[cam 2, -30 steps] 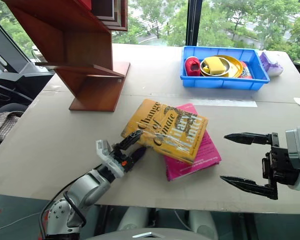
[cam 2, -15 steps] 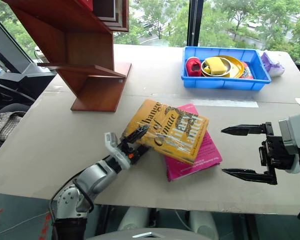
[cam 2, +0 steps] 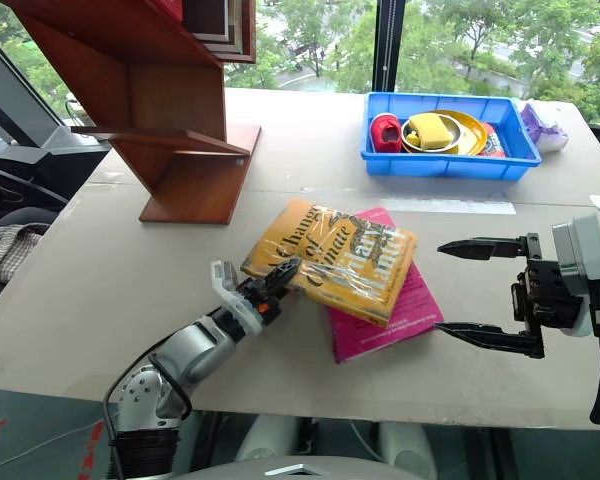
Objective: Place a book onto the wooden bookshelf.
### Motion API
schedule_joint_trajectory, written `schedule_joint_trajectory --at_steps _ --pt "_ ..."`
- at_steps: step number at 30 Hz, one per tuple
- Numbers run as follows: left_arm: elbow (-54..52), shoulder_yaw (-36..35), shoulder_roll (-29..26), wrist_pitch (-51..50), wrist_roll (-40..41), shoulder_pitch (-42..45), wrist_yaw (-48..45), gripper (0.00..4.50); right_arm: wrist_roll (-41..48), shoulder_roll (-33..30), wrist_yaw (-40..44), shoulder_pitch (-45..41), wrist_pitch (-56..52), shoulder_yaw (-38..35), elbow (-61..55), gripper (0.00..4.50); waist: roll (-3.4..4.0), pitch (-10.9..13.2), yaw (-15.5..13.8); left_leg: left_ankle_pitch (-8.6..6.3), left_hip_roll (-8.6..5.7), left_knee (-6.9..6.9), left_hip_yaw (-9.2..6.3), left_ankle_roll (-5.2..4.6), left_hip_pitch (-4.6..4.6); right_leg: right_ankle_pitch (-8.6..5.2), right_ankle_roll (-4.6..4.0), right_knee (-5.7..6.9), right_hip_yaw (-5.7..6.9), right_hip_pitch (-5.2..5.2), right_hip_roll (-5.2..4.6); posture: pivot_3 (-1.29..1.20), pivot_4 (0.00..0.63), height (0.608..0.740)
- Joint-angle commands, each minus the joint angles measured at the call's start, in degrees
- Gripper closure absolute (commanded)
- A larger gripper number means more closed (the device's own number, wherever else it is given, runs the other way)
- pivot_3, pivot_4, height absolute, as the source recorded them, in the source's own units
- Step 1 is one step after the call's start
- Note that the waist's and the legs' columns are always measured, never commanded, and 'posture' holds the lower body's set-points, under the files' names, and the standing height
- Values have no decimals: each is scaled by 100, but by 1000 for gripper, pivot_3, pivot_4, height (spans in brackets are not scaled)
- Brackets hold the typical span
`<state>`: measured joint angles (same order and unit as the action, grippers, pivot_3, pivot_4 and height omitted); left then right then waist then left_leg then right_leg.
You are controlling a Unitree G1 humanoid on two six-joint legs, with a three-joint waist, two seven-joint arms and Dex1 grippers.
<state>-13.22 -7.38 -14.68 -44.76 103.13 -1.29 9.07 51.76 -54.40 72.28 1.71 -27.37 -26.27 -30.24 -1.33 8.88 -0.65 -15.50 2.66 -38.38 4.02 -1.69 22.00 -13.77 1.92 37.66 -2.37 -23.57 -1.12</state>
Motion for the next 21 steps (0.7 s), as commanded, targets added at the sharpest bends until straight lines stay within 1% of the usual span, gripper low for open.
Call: schedule_joint_trajectory --at_steps 1,2,3,6,8,10,12,14,16,18,19,21 --pt "-575 -279 -316 -94 210 82 -287 4278 55 83 -39 30 61 -144 38 0 -5 5 2 0 1 0 1 0 1 0 0 -2 -1 0 -1 0 150 740" --pt "-645 -307 -424 -138 226 104 -330 4278 49 106 -56 48 71 -157 51 0 -25 16 -1 0 3 1 2 0 3 0 0 -5 -1 -1 -2 0 150 740" --pt "-742 -388 -609 -168 400 169 -319 4279 61 153 -130 30 83 -181 53 0 -27 18 -3 0 6 2 -2 0 8 0 0 -9 3 -2 -2 0 150 740" --pt "-874 -610 -1328 -355 640 550 -464 4279 206 307 -414 -103 81 -266 28 0 -32 25 -13 0 18 4 -5 0 18 0 0 -16 4 -8 -5 0 150 740" --pt "-863 -684 -1862 -519 318 960 -766 4283 246 388 -536 -136 97 -330 66 0 -33 30 -23 0 19 4 -9 0 27 1 0 -16 7 -14 -5 0 150 740" --pt "-723 -771 -2268 -580 73 1382 -995 4285 215 460 -640 -107 139 -396 99 0 -34 31 -21 0 11 3 -10 0 31 1 0 -18 18 -16 -5 0 150 740" --pt "-781 -647 -2907 -671 -913 1825 -1647 4285 255 553 -785 -44 153 -574 113 0 -48 41 -14 0 3 3 -10 0 37 1 0 -24 21 -19 -4 0 150 740" --pt "-758 -603 -3260 -686 -1393 2289 -1964 4285 331 634 -934 1 155 -763 104 0 -42 45 -12 0 -1 4 -9 0 52 1 0 -31 26 -28 0 0 150 740" --pt "-902 -399 -3653 -571 -2177 2865 -2445 4285 347 697 -1040 53 179 -933 127 0 -43 49 -13 0 -1 7 -6 0 64 2 0 -41 24 -36 0 0 150 740" --pt "-1163 30 -4161 -179 -3481 3330 -3176 4285 330 744 -1094 74 211 -1013 178 0 -55 58 -14 0 -2 7 0 1 77 2 1 -53 39 -38 4 0 150 740" --pt "-1230 340 -4445 274 -4341 3609 -3597 4285 306 769 -1091 67 247 -1012 227 0 -56 59 -14 1 -1 9 -2 2 83 3 2 -64 46 -37 4 0 150 740" --pt "-1242 842 -4907 1082 -5776 4152 -4233 4285 229 830 -1091 8 345 -965 335 0 -51 63 -16 3 -1 15 1 9 85 3 2 -79 47 -35 5 0 150 740"
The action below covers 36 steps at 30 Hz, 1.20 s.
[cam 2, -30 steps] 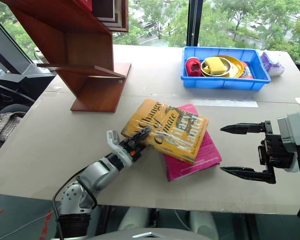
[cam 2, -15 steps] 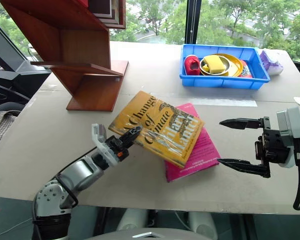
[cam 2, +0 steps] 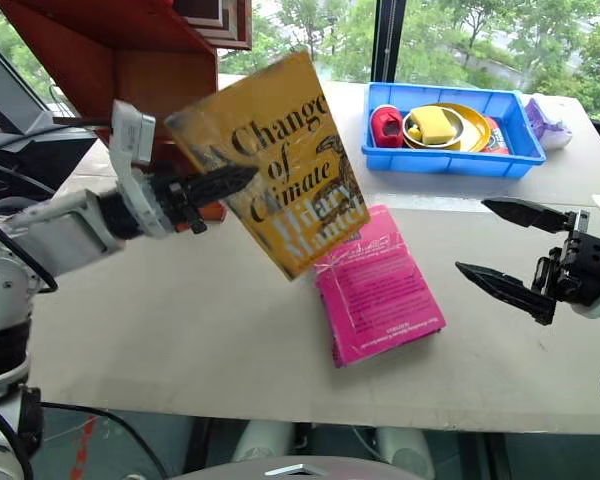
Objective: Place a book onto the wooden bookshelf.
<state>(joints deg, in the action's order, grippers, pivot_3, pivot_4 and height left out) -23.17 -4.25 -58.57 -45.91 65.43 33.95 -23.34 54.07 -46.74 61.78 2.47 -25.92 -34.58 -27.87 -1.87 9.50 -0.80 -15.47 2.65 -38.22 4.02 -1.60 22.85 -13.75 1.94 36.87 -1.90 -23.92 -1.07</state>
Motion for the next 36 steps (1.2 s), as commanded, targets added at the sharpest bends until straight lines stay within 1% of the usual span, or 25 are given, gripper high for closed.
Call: schedule_joint_trajectory --at_steps 1,2,3,5,8,11,14,18,21,23,25,28,32,36 --pt "-234 782 -762 1654 -2784 825 -1204 4285 -38 100 -42 -107 251 -103 151 0 4 4 2 5 -1 5 4 9 0 0 0 -4 -3 0 0 0 150 740" --pt "-196 929 -889 1965 -3305 924 -1353 4285 -63 129 -51 -130 287 -76 173 0 6 7 6 6 -1 6 3 11 2 0 0 -8 -2 -1 0 0 150 740" --pt "-130 999 -970 2221 -3619 1042 -1597 4285 -101 157 -41 -162 339 -42 215 0 15 12 7 5 0 9 4 10 2 0 1 -11 -3 -2 0 0 150 740" --pt "95 1142 -1123 2894 -4458 1539 -1957 4285 -169 239 -16 -255 459 29 336 0 21 21 0 3 0 14 9 6 -1 0 2 -12 -9 -2 0 0 150 740" --pt "497 1176 -1194 3347 -5111 2126 -2458 4285 -269 335 42 -350 599 137 496 0 24 30 -5 -3 2 12 3 -4 4 0 3 -9 0 -3 2 0 150 740" --pt "838 1177 -1558 3537 -5749 2347 -2923 4285 -403 387 118 -466 749 283 706 0 30 34 21 -4 2 9 6 -6 3 11 24 -8 -2 -2 2 0 150 740" --pt "1125 1111 -1833 3903 -6251 2447 -3266 4285 -499 429 192 -684 883 479 925 0 39 41 40 -4 3 8 9 -8 0 12 26 -3 -7 -4 4 0 150 740" --pt "1397 1020 -2165 4011 -6646 2244 -3690 4285 -602 476 291 -947 1042 678 1179 0 42 46 24 -4 8 -1 9 -8 3 12 27 8 -4 -9 7 0 150 740" --pt "1719 1174 -2505 3518 -7137 2235 -4130 4285 -628 482 375 -1041 1103 762 1238 0 42 47 16 -4 9 -4 11 -9 7 12 27 9 -4 -13 7 0 150 740" --pt "1907 1353 -2587 3186 -7506 2285 -4418 4285 -639 483 384 -1073 1150 787 1246 0 42 47 14 -5 9 -6 12 -9 10 12 28 13 -4 -17 7 0 150 740" --pt "2141 1539 -2466 3095 -7858 2431 -4589 4285 -647 500 357 -1078 1183 819 1224 0 40 48 10 -5 9 -6 10 -10 9 11 29 17 -2 -17 7 0 150 740" --pt "2507 1962 -1923 2870 -8406 2966 -4707 4285 -663 554 294 -1061 1232 841 1166 0 39 49 19 -5 9 -15 11 -10 6 11 29 37 -3 -17 8 0 150 740" --pt "3263 2557 -1346 3231 -9274 3427 -4758 4285 -663 625 214 -956 1264 842 1025 0 43 47 42 -3 7 -25 16 -9 -26 0 45 99 -17 -18 12 0 150 740" --pt "4047 2873 -758 3523 -9710 3828 -4760 4285 -631 653 20 -875 1207 828 758 0 51 43 86 4 8 -25 2 -4 -77 1 40 134 -39 2 37 0 150 740"
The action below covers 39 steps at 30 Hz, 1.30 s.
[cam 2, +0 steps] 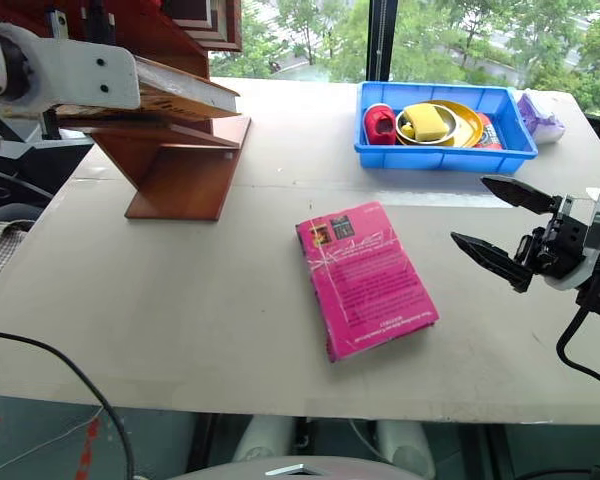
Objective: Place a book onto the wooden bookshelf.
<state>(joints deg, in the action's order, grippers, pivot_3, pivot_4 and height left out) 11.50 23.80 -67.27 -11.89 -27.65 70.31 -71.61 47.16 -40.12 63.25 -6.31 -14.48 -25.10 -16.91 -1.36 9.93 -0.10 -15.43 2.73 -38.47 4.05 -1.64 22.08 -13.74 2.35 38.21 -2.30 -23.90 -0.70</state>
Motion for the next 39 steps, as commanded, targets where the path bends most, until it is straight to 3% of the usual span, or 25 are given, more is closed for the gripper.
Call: schedule_joint_trajectory --at_steps 1,7,8,9,11,15,21,22,24,27,29,31,36,39 --pt "710 87 190 193 -447 240 17 3805 79 -11 -180 34 47 -142 -413 0 1 -1 32 0 0 0 0 0 -13 1 -1 6 -9 7 6 0 150 740" --pt "928 -381 496 35 -328 416 222 1076 240 -66 -420 218 -74 -292 -729 0 -11 6 113 0 2 -1 6 0 -4 1 -1 12 -28 -6 5 0 150 740" --pt "729 -549 467 -79 -190 363 137 433 279 -88 -461 250 -99 -328 -774 0 -11 6 110 -1 2 -1 5 0 6 12 -18 0 -28 -11 -2 0 150 740" --pt "495 -752 472 -322 38 291 -48 176 307 -103 -498 263 -122 -346 -806 0 -11 6 109 -1 2 -2 4 0 15 13 -18 -3 -29 -18 -4 0 150 740" --pt "-8 -1176 371 -458 581 92 -394 176 443 -94 -635 232 -201 -375 -886 0 -12 5 93 -1 -1 -11 1 0 84 15 -16 -15 -23 -67 -11 0 150 740" --pt "-983 -2061 175 -1936 1644 -337 -1129 176 510 -104 -779 158 -274 -300 -928 0 -12 4 87 10 14 -70 -1 20 181 12 -8 -6 -6 -136 -22 0 150 740" --pt "-2315 -3259 -31 -4428 3359 -681 -1513 176 714 -127 -772 -120 -356 -268 -752 0 -13 5 74 -11 -1 -76 -2 -16 188 10 -4 -3 -1 -139 -21 0 150 740" --pt "-2594 -3483 71 -5150 3799 -662 -1578 176 727 -160 -702 -151 -365 -276 -691 0 -13 5 68 -12 -2 -78 -2 -17 182 10 -4 1 5 -132 -22 0 150 740" --pt "-3309 -3954 413 -5660 4356 -1240 -1434 176 770 -209 -600 -193 -384 -328 -582 0 -13 5 69 -12 -9 -90 -4 -17 165 9 -4 25 8 -123 -23 0 150 740" --pt "-4235 -4682 2057 -6866 4910 -1434 -510 176 779 -279 -484 -89 -406 -428 -538 0 4 -6 21 -12 -20 -103 -17 -17 143 4 2 57 -1 -106 -30 0 150 740" --pt "-4854 -4975 3094 -6807 5034 -1902 231 176 756 -343 -408 62 -442 -502 -544 0 -11 0 31 -11 -17 -119 -35 -18 138 -1 9 60 11 -82 -24 0 150 740" --pt "-5291 -4928 3569 -6701 5121 -2536 672 176 705 -439 -352 259 -489 -598 -537 0 -6 -4 83 -11 -24 -129 -63 -17 139 2 6 66 3 -79 -22 0 150 740" --pt "-5628 -4835 3783 -5913 5374 -4366 1137 176 384 -726 -258 1010 -626 -818 -654 0 -7 -4 145 -11 -43 -111 -107 -15 124 3 5 65 -29 -80 -20 0 150 740" --pt "-5296 -4738 3582 -4806 5135 -5521 1191 176 125 -841 -98 1587 -615 -1032 -605 0 -7 -6 113 -12 -50 -84 -105 -16 74 0 4 61 -33 -41 -29 0 150 740"
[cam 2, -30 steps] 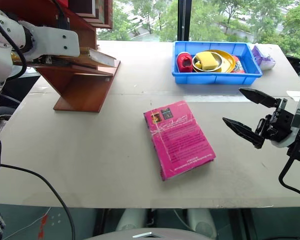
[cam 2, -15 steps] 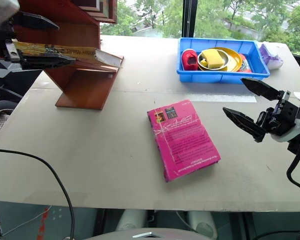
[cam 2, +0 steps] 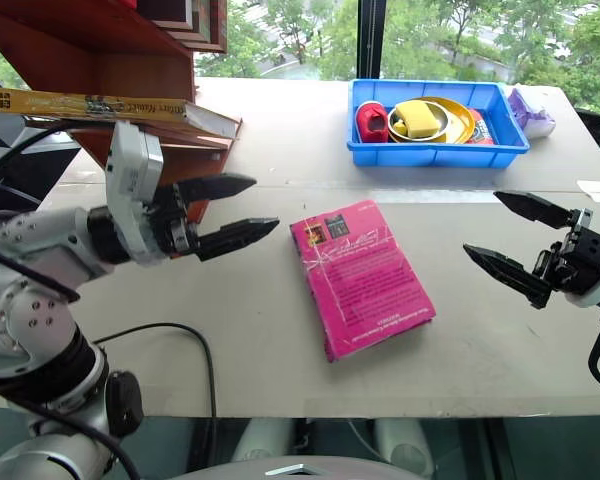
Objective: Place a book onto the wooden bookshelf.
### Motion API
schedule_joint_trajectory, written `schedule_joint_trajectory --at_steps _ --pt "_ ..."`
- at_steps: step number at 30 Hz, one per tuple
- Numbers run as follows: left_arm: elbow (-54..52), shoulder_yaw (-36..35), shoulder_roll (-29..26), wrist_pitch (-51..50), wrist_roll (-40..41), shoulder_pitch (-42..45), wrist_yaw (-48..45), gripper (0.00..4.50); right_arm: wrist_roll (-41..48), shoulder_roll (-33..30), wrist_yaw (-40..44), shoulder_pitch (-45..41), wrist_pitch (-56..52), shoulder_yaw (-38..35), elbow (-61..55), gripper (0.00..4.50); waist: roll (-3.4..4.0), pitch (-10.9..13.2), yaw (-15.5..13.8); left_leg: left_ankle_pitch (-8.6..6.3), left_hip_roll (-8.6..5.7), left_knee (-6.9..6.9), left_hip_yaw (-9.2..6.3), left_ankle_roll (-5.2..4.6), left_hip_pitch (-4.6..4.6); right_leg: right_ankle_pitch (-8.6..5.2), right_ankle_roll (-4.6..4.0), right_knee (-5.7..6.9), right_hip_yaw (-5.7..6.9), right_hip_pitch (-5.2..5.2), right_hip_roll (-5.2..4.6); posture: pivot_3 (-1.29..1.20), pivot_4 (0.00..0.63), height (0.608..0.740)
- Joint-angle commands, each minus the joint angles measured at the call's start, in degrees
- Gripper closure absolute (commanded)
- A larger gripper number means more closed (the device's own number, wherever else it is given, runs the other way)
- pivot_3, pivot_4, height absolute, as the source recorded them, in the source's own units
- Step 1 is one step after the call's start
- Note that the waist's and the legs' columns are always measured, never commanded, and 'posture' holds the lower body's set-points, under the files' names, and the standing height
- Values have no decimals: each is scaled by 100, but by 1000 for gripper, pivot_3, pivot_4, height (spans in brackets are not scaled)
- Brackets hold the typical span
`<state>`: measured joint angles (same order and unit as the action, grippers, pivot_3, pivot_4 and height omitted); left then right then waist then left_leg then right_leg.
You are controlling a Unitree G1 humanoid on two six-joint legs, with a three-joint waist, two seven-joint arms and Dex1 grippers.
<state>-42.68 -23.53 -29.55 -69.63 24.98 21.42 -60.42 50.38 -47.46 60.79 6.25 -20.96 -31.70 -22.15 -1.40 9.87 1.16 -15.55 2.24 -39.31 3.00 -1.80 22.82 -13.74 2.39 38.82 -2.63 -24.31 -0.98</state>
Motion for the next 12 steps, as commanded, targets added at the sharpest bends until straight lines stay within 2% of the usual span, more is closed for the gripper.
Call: schedule_joint_trajectory --at_steps 1,6,9,12 --pt "269 -6 -248 1299 -191 -923 95 176 -297 -133 224 505 71 -433 -45 0 -4 -1 -27 -1 1 0 -4 0 -8 -1 -1 -3 5 9 0 0 150 740" --pt "1086 -109 -612 2708 -411 -2312 -87 176 -919 -231 568 1240 326 -697 340 0 -5 -5 -49 -1 -1 -2 -7 0 -43 -15 -22 -22 9 51 -5 0 150 740" --pt "1462 -194 -840 3169 -355 -2681 -180 176 -1125 -265 660 1435 424 -850 614 0 -7 -3 -51 -1 3 -2 -7 -1 -60 -27 -5 -33 11 71 -10 0 150 740" --pt "1711 8 -1002 3637 -410 -2920 -277 176 -1252 -244 687 1515 510 -970 753 0 -7 -4 -58 -2 4 -1 -9 -1 -60 -28 -4 -33 15 71 -15 0 150 740"
